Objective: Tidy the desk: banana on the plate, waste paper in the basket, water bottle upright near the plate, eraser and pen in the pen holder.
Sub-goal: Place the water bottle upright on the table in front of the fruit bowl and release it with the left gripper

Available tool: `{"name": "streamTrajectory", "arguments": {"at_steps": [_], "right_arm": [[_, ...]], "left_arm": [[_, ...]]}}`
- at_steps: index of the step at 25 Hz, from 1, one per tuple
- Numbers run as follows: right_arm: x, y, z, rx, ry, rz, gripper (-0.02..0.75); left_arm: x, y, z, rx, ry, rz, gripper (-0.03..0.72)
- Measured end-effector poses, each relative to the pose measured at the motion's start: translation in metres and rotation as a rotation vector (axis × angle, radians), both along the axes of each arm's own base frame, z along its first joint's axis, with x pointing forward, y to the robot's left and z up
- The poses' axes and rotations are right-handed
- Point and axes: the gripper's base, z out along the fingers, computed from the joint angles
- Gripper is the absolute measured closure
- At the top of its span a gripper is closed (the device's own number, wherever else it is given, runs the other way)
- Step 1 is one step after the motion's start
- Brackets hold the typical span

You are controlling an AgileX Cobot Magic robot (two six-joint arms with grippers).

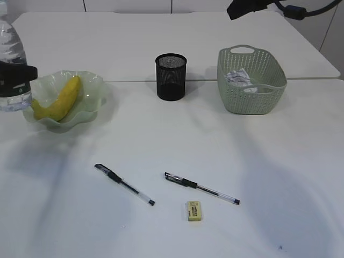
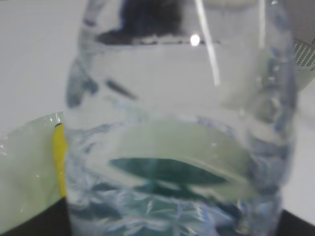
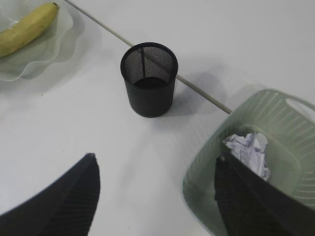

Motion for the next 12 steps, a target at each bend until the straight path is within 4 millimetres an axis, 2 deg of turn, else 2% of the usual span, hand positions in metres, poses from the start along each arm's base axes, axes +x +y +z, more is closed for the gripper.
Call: {"name": "streamTrajectory", "arguments": {"at_steps": [7, 12], "right_arm": [[0.000, 0.000, 0.000, 0.000, 0.000, 0.000, 0.200], [0.001, 0.000, 0.000, -0.002, -0.010, 0.001, 0.200]], "left_arm": [[-0.019, 0.017, -0.017, 0.016, 0.011, 0.028, 0.314], [-0.036, 0.023, -0.035, 0.027, 0.053, 0.047, 0.314]]}}
